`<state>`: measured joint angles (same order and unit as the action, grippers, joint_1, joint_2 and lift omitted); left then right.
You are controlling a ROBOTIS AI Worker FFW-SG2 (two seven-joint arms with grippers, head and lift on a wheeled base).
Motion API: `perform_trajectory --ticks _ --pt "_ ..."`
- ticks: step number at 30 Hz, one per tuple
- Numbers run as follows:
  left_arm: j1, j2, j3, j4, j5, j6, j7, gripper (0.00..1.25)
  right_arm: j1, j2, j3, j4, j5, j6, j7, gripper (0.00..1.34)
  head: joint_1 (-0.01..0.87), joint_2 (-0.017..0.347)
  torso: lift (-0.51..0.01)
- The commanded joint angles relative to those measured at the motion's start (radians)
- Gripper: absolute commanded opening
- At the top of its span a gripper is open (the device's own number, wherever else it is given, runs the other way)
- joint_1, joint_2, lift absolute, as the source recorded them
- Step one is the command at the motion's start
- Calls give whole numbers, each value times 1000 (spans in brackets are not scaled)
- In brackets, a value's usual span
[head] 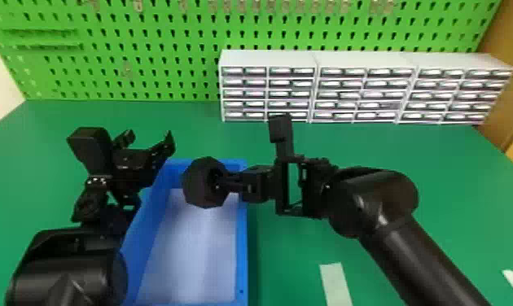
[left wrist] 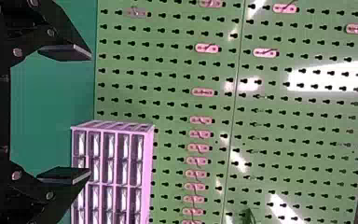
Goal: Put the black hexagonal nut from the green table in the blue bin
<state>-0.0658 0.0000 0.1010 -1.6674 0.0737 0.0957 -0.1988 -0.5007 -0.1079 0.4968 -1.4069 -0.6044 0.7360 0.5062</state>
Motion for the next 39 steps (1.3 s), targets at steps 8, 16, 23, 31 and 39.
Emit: perform_trajectory --ticks 8,16,23,31,39 --pt "0 -3 -1 0 0 1 -1 871 -5 2 43 14 -18 -10 0 293 686 51 -97" --pt "0 -3 -1 0 0 1 -1 871 -5 1 42 16 -21 -10 0 393 686 51 -97" --pt "0 -3 0 0 0 -1 -1 871 1 2 32 16 -21 -12 0 844 686 51 -97" --pt "1 -3 -1 0 2 -1 1 870 7 2 2 16 -23 -12 0 1230 686 51 -97" --pt "3 -3 0 0 2 -1 -1 870 19 2 -64 3 -14 -24 8 1247 686 51 -97"
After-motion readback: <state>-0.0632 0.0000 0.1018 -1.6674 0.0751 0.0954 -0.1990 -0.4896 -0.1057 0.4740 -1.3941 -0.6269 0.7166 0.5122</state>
